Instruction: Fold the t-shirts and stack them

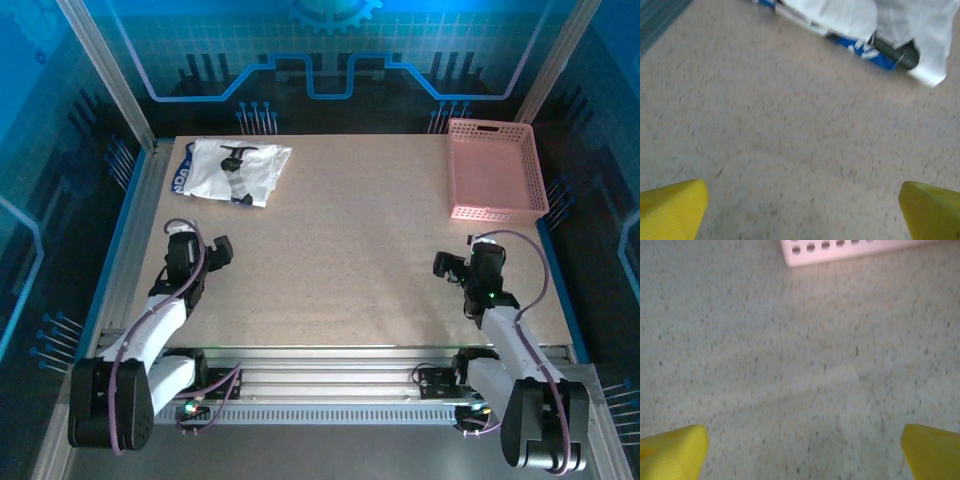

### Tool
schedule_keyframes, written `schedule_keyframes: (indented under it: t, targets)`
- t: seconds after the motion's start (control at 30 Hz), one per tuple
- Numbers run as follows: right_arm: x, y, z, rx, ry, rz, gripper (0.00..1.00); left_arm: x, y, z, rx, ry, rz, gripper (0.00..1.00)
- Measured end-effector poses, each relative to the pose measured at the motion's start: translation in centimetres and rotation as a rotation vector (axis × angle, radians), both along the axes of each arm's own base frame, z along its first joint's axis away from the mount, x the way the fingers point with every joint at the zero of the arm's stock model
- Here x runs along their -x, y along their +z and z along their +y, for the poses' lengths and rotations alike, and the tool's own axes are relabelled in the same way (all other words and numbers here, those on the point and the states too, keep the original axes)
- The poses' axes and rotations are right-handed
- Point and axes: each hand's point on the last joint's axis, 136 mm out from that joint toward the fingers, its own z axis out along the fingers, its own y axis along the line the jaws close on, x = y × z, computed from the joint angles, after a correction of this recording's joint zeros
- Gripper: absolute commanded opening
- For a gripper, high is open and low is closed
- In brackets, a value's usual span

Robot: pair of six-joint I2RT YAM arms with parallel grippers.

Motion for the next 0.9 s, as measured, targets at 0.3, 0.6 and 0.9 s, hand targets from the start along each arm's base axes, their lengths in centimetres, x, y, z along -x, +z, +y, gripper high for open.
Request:
schedule_keyframes:
  t: [0.3, 0.6, 0.9]
  targets:
    - [-5.3, 0.0, 0.8, 0.065, 0.053, -0.187, 1.0, -5.4, -3.1, -0.9, -0.078, -0.102, -0.055, 0.99]
    - [-9.9, -0.7, 4.3, 0.163, 0.199, -0.21, 1.0, -7.4, -2.1, -1.9, -0.118, -0.184, -0.173, 0.99]
    - [-10.4, 0.1, 4.0, 0.197, 0.191, -0.234, 1.0, -7.7, -1.3, -1.9, -0.124, -0.185, -0.205, 0.99]
